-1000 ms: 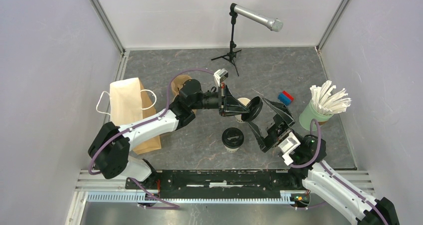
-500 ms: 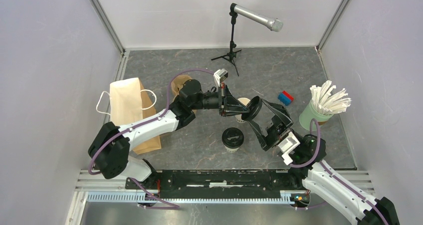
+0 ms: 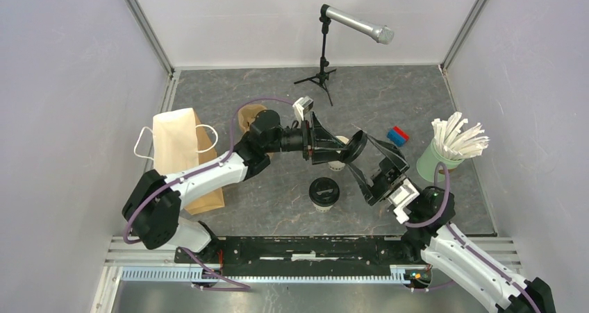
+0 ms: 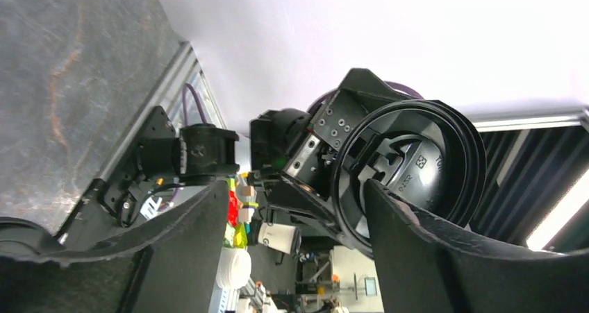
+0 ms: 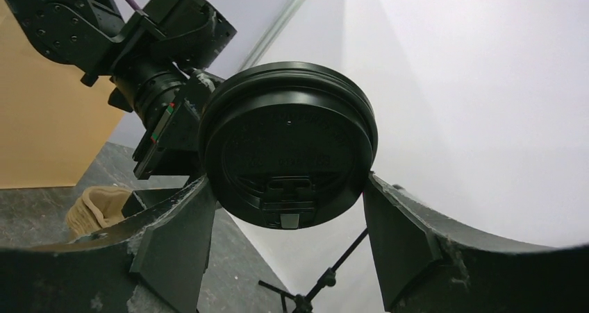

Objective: Pack the takeout coffee

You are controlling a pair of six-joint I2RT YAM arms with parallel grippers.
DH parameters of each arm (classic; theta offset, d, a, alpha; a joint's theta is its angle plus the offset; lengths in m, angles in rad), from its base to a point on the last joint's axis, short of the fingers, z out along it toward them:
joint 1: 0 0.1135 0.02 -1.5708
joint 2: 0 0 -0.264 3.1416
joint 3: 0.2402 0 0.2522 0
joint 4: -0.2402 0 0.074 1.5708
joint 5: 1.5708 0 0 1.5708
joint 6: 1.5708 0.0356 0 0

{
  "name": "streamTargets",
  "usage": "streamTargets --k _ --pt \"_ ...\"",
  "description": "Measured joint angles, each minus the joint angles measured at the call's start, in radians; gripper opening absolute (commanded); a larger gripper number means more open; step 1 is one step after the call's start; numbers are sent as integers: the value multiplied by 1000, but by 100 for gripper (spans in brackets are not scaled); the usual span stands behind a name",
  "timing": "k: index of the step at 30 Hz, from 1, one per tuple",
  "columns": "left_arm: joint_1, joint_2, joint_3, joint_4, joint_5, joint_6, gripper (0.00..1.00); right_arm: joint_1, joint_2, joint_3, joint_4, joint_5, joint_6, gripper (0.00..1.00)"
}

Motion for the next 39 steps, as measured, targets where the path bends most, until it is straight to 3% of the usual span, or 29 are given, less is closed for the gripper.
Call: streamTargets --k 1,2,7,11,17,23,30,39 --pt "10 -2 0 -10 -8 12 98 0 -9 6 -26 20 11 78" --pt "22 -4 0 -23 -16 26 100 0 -16 14 -51 37 19 78" --pt "100 -36 7 -149 -95 123 100 0 -23 154 -336 180 106 79" --pt "148 -69 48 -343 -212 260 100 0 48 355 -641 317 188 82" --pt "176 -159 68 -594 -408 457 100 0 245 636 -1077 496 274 82" --pt "181 -200 62 -681 -478 569 100 0 501 871 -1444 529 303 82" --pt "181 -186 -13 -671 -477 608 97 0 673 978 -1662 502 307 83" --pt "181 -119 -97 -599 -480 607 94 0 841 1093 -1785 470 299 86"
